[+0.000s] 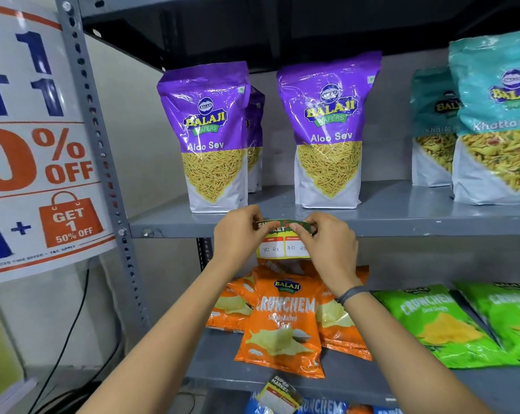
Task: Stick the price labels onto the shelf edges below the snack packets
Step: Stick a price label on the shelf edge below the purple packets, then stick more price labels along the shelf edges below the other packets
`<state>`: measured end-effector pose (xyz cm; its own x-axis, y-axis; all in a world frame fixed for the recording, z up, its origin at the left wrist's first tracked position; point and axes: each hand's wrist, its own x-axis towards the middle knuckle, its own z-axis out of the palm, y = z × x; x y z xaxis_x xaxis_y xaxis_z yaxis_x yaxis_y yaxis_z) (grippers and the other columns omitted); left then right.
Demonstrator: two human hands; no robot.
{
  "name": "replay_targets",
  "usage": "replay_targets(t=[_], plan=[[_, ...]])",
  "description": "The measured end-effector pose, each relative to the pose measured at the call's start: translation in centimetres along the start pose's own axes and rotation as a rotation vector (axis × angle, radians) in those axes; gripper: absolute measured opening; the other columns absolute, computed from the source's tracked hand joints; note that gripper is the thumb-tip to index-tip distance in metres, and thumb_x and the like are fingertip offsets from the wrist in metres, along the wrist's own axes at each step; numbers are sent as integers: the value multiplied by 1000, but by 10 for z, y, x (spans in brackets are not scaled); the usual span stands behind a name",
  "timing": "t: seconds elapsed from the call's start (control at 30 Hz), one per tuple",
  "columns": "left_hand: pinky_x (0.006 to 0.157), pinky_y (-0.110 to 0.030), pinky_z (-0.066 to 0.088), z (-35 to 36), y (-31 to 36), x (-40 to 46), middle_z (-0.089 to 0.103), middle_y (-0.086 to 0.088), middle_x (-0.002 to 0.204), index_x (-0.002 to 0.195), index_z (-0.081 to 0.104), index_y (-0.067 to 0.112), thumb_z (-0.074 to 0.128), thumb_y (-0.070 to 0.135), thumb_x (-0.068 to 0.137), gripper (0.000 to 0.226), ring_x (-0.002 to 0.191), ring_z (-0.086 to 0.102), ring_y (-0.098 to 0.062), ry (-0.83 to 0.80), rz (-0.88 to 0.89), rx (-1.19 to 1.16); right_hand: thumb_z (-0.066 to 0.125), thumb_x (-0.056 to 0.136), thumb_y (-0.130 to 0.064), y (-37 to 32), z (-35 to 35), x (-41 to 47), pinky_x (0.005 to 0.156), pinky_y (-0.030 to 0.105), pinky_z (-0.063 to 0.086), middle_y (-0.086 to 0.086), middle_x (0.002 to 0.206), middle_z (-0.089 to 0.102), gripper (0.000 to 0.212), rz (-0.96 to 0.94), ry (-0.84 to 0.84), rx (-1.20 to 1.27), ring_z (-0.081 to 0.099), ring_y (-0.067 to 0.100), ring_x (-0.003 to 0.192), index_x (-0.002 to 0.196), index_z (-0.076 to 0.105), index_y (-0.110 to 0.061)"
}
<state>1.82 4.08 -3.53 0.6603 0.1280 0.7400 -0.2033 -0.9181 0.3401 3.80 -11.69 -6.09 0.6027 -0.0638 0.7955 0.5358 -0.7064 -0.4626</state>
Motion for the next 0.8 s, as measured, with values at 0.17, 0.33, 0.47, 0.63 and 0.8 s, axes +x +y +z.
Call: replay_targets(t=[0.17, 0.33, 0.47, 0.63, 0.8], plan=[[53, -28, 39, 3, 8, 0, 62, 2, 67, 67, 51, 18, 71, 61, 68, 48, 67, 58, -20, 63, -82, 17, 66, 83, -42, 2, 1, 2, 55, 29, 41, 5, 78, 70, 26, -2, -14, -3, 64, 28, 73, 81, 63, -16], [69, -36, 37, 8, 15, -9, 64, 1, 83, 83, 58, 21, 73, 54, 69, 39, 80, 60, -23, 232, -41, 261, 67, 81, -44, 9, -7, -3, 52, 25, 37, -3, 67, 66, 25, 35, -2, 65, 64, 23, 68, 78, 59, -20], [67, -37, 38, 26, 44, -23, 63, -2, 84, 90, 60, 21, 73, 40, 75, 27, 80, 59, -26, 347, 97, 242, 65, 81, -46, 35, -30, -4, 51, 24, 34, -9, 60, 55, 26, 98, 60, 80, 63, 22, 67, 74, 55, -23], [62, -37, 45, 72, 116, -46, 61, 0, 75, 81, 57, 19, 58, 29, 86, 12, 71, 57, -25, 259, 243, -62, 60, 82, -49, 96, -87, 0, 53, 29, 43, -5, 67, 65, 24, 132, 192, 8, 66, 24, 71, 78, 57, -25], [65, -35, 45, 132, 209, -67, 59, -2, 71, 75, 52, 18, 57, 24, 88, 15, 72, 58, -24, 135, 308, -223, 62, 84, -44, 179, -168, 9, 55, 31, 44, 1, 75, 70, 21, 189, 303, -87, 66, 30, 75, 80, 61, -23]])
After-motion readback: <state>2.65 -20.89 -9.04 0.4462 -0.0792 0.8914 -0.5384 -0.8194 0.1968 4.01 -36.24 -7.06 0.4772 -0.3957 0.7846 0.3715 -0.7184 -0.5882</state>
